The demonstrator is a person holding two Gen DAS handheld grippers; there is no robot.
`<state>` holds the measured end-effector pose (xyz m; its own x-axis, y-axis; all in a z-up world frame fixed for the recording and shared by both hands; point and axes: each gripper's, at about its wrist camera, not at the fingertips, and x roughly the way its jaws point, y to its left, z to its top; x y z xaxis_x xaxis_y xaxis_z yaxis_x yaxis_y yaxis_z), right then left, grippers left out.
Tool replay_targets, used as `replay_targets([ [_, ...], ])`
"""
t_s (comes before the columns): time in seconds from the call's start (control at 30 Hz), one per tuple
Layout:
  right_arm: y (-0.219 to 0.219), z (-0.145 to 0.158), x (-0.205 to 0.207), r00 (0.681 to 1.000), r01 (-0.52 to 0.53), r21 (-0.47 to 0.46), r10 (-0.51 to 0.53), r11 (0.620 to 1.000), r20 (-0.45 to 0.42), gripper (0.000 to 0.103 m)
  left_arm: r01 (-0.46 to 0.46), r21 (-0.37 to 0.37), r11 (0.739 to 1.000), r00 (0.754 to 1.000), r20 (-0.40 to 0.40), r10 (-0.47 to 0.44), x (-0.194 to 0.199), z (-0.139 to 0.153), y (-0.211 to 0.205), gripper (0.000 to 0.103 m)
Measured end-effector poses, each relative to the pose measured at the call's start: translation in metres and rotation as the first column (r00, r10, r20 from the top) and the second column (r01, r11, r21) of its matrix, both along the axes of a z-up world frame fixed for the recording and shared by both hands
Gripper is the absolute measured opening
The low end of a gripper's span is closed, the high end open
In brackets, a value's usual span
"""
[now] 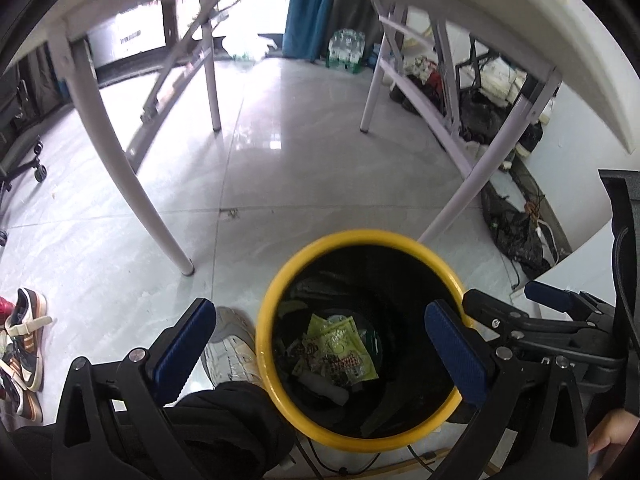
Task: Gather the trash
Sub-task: 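Raise both tools back up toward the table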
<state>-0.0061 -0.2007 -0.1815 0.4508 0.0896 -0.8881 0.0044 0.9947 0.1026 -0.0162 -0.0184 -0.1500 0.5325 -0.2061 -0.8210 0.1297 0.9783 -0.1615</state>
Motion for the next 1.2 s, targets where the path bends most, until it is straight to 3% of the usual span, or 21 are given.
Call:
replay_targets([
  [0.3,0.001,0.078,-0.023,0.972,-0.042,-0.012,0.044,0.999,0.232,0.103,-0.009,-0.056,0.998,0.987,0.161,0.018,-0.027,0.057,0.014,0.102],
  [0.5,0.001,0.142,-0.037,0.91,-0.09,-0.045,0.1,0.995,0.402,0.103,-0.001,-0.04,0.999,0.962,0.272,0.011,-0.03,0.099,0.019,0.102],
  [0.7,0.008,0.197,-0.017,0.846,-0.168,-0.046,0.168,0.985,0.506,0.103,0.008,-0.041,0.999,0.932,0.364,0.007,-0.018,0.136,0.023,0.102],
  [0.9,0.027,0.216,0.028,0.812,-0.273,-0.095,0.282,0.957,0.511,0.103,-0.001,-0.066,0.998,0.929,0.368,0.025,0.013,0.147,0.034,0.102],
  [1.2,0.049,0.2,0.105,0.83,-0.385,-0.117,0.399,0.916,0.389,0.103,-0.002,-0.067,0.998,0.935,0.354,0.025,0.043,0.145,0.04,0.102],
])
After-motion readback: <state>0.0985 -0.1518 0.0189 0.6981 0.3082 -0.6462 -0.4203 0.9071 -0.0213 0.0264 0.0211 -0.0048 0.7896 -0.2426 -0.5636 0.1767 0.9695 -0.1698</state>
